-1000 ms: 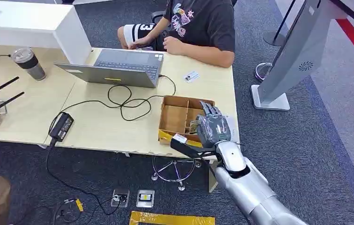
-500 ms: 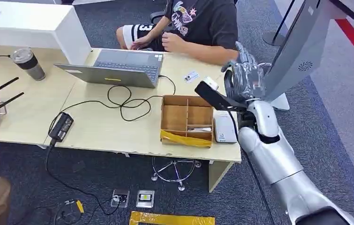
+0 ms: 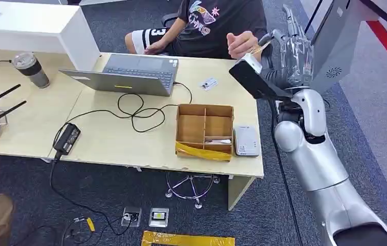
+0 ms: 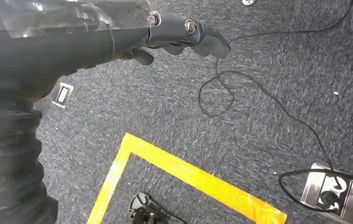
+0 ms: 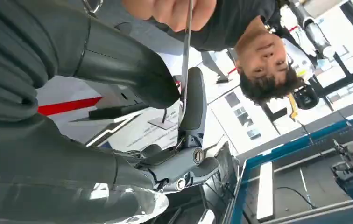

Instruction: Pass the card to the sensor for recognition and then transmit it.

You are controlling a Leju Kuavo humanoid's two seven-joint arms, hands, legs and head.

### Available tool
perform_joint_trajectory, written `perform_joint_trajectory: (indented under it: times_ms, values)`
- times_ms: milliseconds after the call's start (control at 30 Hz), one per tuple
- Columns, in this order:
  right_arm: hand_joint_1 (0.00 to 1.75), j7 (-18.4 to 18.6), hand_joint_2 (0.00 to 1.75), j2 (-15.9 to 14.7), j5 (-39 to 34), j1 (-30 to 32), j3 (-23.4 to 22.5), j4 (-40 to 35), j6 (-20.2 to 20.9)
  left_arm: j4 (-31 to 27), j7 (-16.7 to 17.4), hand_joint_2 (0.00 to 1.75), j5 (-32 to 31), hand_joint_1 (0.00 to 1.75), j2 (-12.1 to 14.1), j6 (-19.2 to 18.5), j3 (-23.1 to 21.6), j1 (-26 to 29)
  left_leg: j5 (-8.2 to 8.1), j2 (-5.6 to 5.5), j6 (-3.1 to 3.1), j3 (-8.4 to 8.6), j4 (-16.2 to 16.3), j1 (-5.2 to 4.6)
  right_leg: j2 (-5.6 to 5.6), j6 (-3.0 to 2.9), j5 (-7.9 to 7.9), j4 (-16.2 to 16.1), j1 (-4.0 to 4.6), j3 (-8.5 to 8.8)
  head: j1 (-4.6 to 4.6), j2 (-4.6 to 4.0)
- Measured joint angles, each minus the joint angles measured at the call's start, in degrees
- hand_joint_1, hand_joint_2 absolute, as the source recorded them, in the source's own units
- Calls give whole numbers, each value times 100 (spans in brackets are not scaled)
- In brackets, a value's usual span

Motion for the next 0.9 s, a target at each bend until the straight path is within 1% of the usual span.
perform_joint_trajectory:
  times_ms: [100,200,267,333,400,500,567,667,800,900]
  values:
    - [175,-11,175,11,-26,-32,-35,-2,-4,0,2,175,-11,0,-7,0,-2,-11,0,0,0,-1,0,0,-1,0,0,0,0,1,0,-2]
    - [175,-138,175,28,-120,-145,-70,42,-118,0,28,175,-35,0,-15,-2,-2,-24,0,-2,0,-8,0,0,-1,0,0,0,-1,-3,0,-2]
    - [175,-245,175,85,-98,-395,-70,274,-332,0,83,175,-70,0,-26,-4,-18,-47,0,-1,0,-9,0,0,-1,0,0,1,-1,-5,-2,0]
    - [175,-256,175,161,89,-735,-66,672,-509,-7,129,175,-81,0,-41,-4,-44,-94,0,-2,0,-8,0,0,-2,0,0,2,0,-3,0,0]
    - [175,-177,175,234,322,-1014,-57,991,-527,-9,157,175,-85,0,-57,-2,-59,-125,1,-4,0,-8,0,0,-5,0,0,2,0,-2,-2,0]
    - [175,113,175,363,778,-1352,-39,1508,-289,-9,197,175,-74,0,-83,2,-101,-150,1,-7,0,-9,-1,1,-5,0,0,3,1,-3,0,0]
    - [175,299,175,419,1024,-1523,39,1848,-45,-9,203,175,-63,0,-96,4,-107,-155,1,-7,0,-9,0,1,-5,0,0,3,1,-3,0,-2]
    - [175,557,175,459,1333,-1588,138,2251,295,-9,205,175,-9,0,-101,2,-120,-147,1,-11,0,-11,0,1,-10,0,0,2,1,-3,0,-2]
    - [175,710,175,459,1521,-1596,247,2596,424,-7,205,175,44,0,-101,11,-120,-115,0,-13,0,-13,0,0,-9,0,0,1,0,-4,-2,0]
    - [175,759,175,459,1578,-1599,328,2815,474,-7,205,175,44,0,-109,13,-120,-109,0,-13,0,-13,0,0,-9,0,0,0,0,-4,0,0]
